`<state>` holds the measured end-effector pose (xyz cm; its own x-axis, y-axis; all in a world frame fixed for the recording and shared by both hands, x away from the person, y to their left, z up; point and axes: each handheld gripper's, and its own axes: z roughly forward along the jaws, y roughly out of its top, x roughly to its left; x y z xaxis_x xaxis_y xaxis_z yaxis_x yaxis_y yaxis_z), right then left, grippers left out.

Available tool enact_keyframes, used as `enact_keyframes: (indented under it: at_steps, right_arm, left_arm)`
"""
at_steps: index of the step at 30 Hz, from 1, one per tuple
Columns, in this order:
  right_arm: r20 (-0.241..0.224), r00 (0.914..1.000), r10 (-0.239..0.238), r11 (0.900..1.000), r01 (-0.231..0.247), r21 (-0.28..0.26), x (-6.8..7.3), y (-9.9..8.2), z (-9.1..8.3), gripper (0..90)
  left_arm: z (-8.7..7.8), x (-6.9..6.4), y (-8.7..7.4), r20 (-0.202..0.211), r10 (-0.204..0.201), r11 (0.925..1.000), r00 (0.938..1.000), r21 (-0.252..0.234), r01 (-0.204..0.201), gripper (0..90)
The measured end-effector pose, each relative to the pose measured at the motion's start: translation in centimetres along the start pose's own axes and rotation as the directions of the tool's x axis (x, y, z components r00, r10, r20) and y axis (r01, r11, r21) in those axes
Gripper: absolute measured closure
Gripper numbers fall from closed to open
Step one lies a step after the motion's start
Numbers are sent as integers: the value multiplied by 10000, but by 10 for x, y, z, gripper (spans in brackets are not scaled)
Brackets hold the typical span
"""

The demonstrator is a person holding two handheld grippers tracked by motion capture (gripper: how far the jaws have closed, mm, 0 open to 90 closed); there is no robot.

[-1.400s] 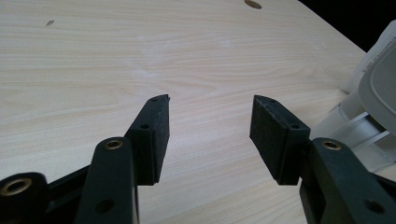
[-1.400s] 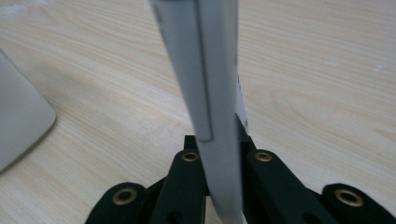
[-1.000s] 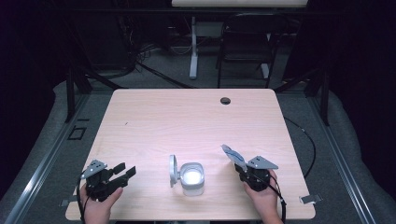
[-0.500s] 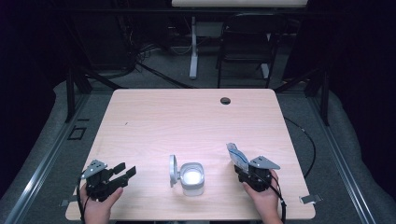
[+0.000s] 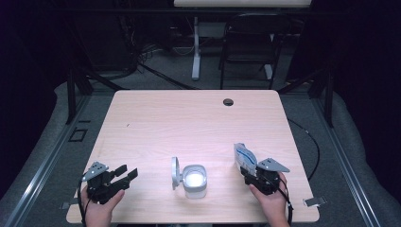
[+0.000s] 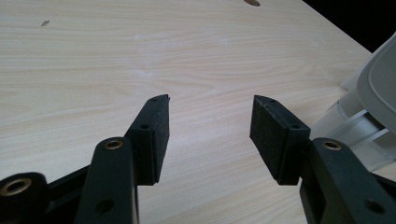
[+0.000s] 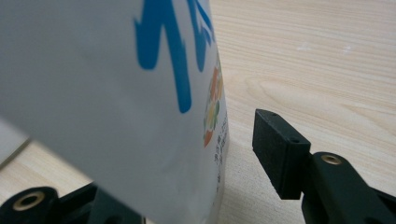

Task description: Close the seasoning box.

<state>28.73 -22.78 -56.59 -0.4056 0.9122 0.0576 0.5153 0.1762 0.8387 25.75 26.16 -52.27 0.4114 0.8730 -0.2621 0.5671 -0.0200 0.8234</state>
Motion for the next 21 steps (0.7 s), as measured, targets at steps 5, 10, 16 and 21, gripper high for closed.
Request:
enact_keyframes:
  at_steps: [5, 10, 16, 21]
  right_arm:
    - [-104, 9998, 188, 9997, -189, -170, -2, 0, -3, 489]
    - [-232, 9995, 192, 9996, -197, -200, -2, -1, -4, 484]
    - [-278, 9995, 160, 9997, -165, -199, -2, -1, -5, 483]
    - [-235, 9997, 77, 9998, -81, -169, -2, -2, -7, 482]
  left_arm:
    - [1, -1, 0, 22, 41, 10000, 10000, 43, -41, 480]
    - [1, -1, 0, 30, 50, 10000, 10000, 43, -50, 480]
    - [1, -2, 0, 43, 57, 9999, 10000, 90, -57, 480]
    - [1, -2, 0, 52, 71, 9999, 10000, 100, -71, 480]
